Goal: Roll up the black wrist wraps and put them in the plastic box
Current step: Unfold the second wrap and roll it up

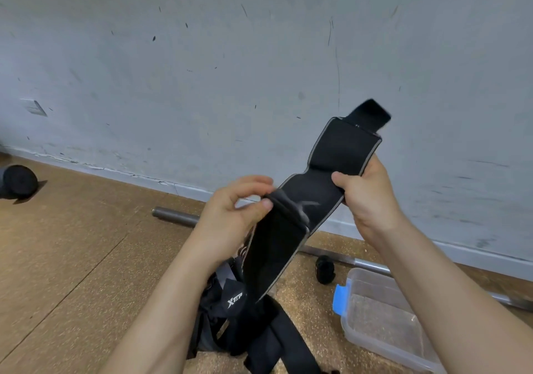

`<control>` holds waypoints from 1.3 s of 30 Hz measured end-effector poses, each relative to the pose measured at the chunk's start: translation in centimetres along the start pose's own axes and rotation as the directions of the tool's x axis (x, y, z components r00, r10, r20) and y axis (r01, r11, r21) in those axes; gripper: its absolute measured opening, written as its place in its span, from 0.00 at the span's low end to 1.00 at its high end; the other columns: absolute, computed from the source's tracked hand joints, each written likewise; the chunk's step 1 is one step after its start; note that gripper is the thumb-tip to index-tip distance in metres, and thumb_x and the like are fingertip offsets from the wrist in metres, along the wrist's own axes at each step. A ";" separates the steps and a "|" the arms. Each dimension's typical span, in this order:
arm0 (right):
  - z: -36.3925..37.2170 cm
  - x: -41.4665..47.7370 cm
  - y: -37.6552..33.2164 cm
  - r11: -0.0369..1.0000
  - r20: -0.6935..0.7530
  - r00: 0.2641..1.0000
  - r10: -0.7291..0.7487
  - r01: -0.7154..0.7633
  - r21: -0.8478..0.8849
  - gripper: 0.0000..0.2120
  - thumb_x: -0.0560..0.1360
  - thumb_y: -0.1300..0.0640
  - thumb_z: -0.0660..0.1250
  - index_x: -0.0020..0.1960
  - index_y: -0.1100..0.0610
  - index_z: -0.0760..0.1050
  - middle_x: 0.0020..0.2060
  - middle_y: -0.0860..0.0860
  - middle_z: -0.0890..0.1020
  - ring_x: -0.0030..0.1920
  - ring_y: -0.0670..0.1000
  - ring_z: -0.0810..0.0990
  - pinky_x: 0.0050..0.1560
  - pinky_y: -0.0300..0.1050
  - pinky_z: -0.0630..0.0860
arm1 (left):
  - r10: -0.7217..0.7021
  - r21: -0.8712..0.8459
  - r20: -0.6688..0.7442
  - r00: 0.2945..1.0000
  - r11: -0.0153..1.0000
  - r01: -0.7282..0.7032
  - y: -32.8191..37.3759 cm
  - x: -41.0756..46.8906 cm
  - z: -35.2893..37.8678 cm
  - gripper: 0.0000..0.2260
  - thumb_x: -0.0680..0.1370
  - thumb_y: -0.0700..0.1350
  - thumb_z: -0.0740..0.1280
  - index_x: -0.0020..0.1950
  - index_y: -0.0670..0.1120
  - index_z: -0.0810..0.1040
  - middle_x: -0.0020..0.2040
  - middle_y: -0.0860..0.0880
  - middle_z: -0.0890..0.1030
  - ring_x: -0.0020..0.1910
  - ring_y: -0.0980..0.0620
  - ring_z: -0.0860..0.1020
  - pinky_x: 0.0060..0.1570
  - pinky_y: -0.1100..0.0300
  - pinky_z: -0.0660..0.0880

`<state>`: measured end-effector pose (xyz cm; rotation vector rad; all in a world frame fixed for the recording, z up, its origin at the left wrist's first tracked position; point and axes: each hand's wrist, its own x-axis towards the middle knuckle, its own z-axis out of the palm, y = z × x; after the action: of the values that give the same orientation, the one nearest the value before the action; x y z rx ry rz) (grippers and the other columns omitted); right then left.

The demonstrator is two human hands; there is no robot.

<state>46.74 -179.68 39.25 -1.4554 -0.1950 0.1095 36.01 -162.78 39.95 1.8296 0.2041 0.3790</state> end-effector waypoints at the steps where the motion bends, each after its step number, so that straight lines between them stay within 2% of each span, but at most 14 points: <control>1: -0.3 0.1 -0.2 1.000 0.019 1.000 0.009 -0.009 -0.023 0.24 0.74 0.75 0.61 0.57 0.47 0.75 0.53 0.48 0.83 0.56 0.52 0.82 0.59 0.56 0.80 | 0.001 -0.122 -0.047 0.999 0.993 -0.007 0.2 0.1 -0.5 0.13 0.76 0.33 0.67 0.41 0.50 0.84 0.48 0.53 0.85 0.51 0.55 0.82 0.47 0.70 0.76; 5: 0.1 -0.5 -0.5 0.979 0.241 0.970 0.027 0.023 -0.204 0.25 0.72 0.73 0.61 0.54 0.44 0.76 0.48 0.51 0.84 0.52 0.51 0.82 0.59 0.58 0.78 | -0.154 -0.629 -0.174 0.973 0.778 0.011 0.3 0.5 -1.3 0.13 0.75 0.35 0.54 0.34 0.43 0.74 0.28 0.47 0.69 0.31 0.47 0.71 0.38 0.58 0.71; 7: 1.0 -1.1 -0.4 0.974 0.354 0.935 0.020 0.061 -0.217 0.34 0.71 0.75 0.59 0.57 0.36 0.74 0.46 0.45 0.84 0.47 0.44 0.81 0.51 0.45 0.80 | -0.257 -0.533 -0.180 0.949 0.837 0.125 0.4 0.3 -0.4 0.16 0.78 0.38 0.55 0.34 0.44 0.77 0.24 0.49 0.67 0.24 0.51 0.67 0.34 0.57 0.66; 10: 2.0 -1.9 -0.2 0.984 0.470 0.883 0.017 0.068 -0.164 0.42 0.73 0.77 0.57 0.66 0.30 0.69 0.53 0.42 0.84 0.48 0.39 0.82 0.46 0.32 0.76 | -0.316 -0.316 -0.104 0.943 0.910 0.270 1.7 -0.1 1.0 0.16 0.82 0.48 0.63 0.37 0.47 0.83 0.28 0.49 0.80 0.24 0.53 0.77 0.28 0.62 0.72; 13: 2.2 -2.2 0.0 0.995 0.534 0.845 -0.004 0.057 -0.084 0.36 0.73 0.75 0.62 0.70 0.41 0.71 0.55 0.52 0.84 0.50 0.50 0.83 0.52 0.39 0.80 | -0.259 -0.353 -0.047 0.965 0.908 0.226 1.6 -0.1 1.4 0.13 0.81 0.48 0.66 0.45 0.42 0.83 0.37 0.44 0.85 0.33 0.51 0.83 0.31 0.62 0.77; 16: 1.5 -2.0 -0.4 0.996 0.616 0.787 0.043 -0.082 0.035 0.23 0.69 0.65 0.66 0.64 0.55 0.77 0.52 0.54 0.85 0.50 0.50 0.82 0.49 0.41 0.79 | -0.222 -0.278 0.004 0.975 0.936 0.214 0.7 -0.2 0.8 0.11 0.80 0.46 0.67 0.46 0.41 0.84 0.41 0.42 0.86 0.38 0.48 0.83 0.38 0.59 0.79; 20: 1.4 -1.8 -0.3 0.990 0.509 0.858 0.068 -0.122 0.075 0.07 0.75 0.61 0.69 0.52 0.59 0.83 0.47 0.54 0.86 0.46 0.50 0.84 0.48 0.43 0.81 | -0.207 -0.072 0.195 0.959 0.972 0.225 0.2 -0.7 0.5 0.09 0.79 0.44 0.68 0.43 0.41 0.84 0.39 0.42 0.85 0.37 0.49 0.82 0.40 0.59 0.77; 22: 1.8 -2.0 -0.1 0.994 0.458 0.886 0.070 -0.102 0.044 0.07 0.75 0.60 0.68 0.51 0.61 0.83 0.45 0.56 0.86 0.45 0.52 0.85 0.48 0.43 0.82 | -0.210 0.004 0.230 0.950 0.977 0.215 0.0 -0.9 0.6 0.11 0.78 0.47 0.69 0.44 0.39 0.84 0.41 0.37 0.85 0.39 0.46 0.82 0.42 0.55 0.76; 25: 2.0 -1.9 0.0 0.998 0.327 0.944 0.055 -0.060 0.005 0.07 0.78 0.59 0.68 0.50 0.62 0.83 0.43 0.57 0.87 0.43 0.52 0.85 0.45 0.44 0.82 | -0.193 0.017 0.172 0.966 0.981 0.193 0.7 -0.7 0.1 0.16 0.72 0.57 0.71 0.43 0.43 0.85 0.40 0.42 0.86 0.37 0.51 0.83 0.40 0.59 0.77; 28: 1.4 -1.1 -0.5 0.991 0.226 0.968 0.107 -0.123 0.058 0.07 0.79 0.59 0.67 0.47 0.62 0.82 0.39 0.56 0.86 0.41 0.53 0.84 0.45 0.45 0.81 | -0.201 -0.063 -0.019 0.979 0.978 0.199 1.2 -0.2 -1.2 0.18 0.63 0.64 0.70 0.36 0.50 0.85 0.33 0.51 0.83 0.30 0.57 0.79 0.32 0.65 0.74; 31: 0.2 -1.1 -1.9 0.952 0.414 0.890 0.192 -0.271 0.143 0.06 0.76 0.62 0.65 0.49 0.63 0.79 0.41 0.58 0.85 0.39 0.53 0.85 0.40 0.43 0.82 | -0.245 -0.240 -0.117 0.963 0.947 0.212 1.0 0.0 -2.2 0.15 0.64 0.60 0.72 0.31 0.48 0.81 0.28 0.51 0.80 0.26 0.56 0.76 0.28 0.63 0.72; 34: -0.7 -1.7 -3.0 0.955 0.620 0.760 0.193 -0.291 0.059 0.11 0.72 0.60 0.65 0.51 0.64 0.78 0.43 0.59 0.86 0.34 0.51 0.84 0.35 0.40 0.80 | -0.243 -0.321 -0.187 0.952 0.931 0.175 0.5 0.1 -2.4 0.12 0.70 0.55 0.72 0.36 0.47 0.77 0.28 0.50 0.78 0.25 0.54 0.75 0.29 0.61 0.73; 36: -0.3 -2.2 -2.7 0.965 0.685 0.694 0.222 -0.258 -0.052 0.13 0.73 0.60 0.68 0.54 0.66 0.79 0.42 0.56 0.86 0.36 0.50 0.84 0.37 0.39 0.79 | -0.215 -0.350 -0.227 0.950 0.928 0.127 0.1 0.3 -2.1 0.09 0.76 0.50 0.71 0.42 0.46 0.75 0.29 0.50 0.78 0.27 0.54 0.75 0.29 0.61 0.71; 39: 1.5 -3.5 -1.1 0.955 0.712 0.642 0.284 -0.255 -0.151 0.09 0.69 0.58 0.72 0.47 0.61 0.83 0.40 0.57 0.85 0.39 0.52 0.84 0.41 0.41 0.80 | -0.167 -0.347 -0.273 0.947 0.935 0.065 -0.2 0.4 -1.3 0.07 0.80 0.45 0.68 0.44 0.46 0.74 0.29 0.49 0.76 0.27 0.53 0.74 0.28 0.61 0.70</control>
<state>42.95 -179.03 40.30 -1.4010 -0.6364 0.9600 35.92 -161.43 40.19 1.4113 0.4307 0.5702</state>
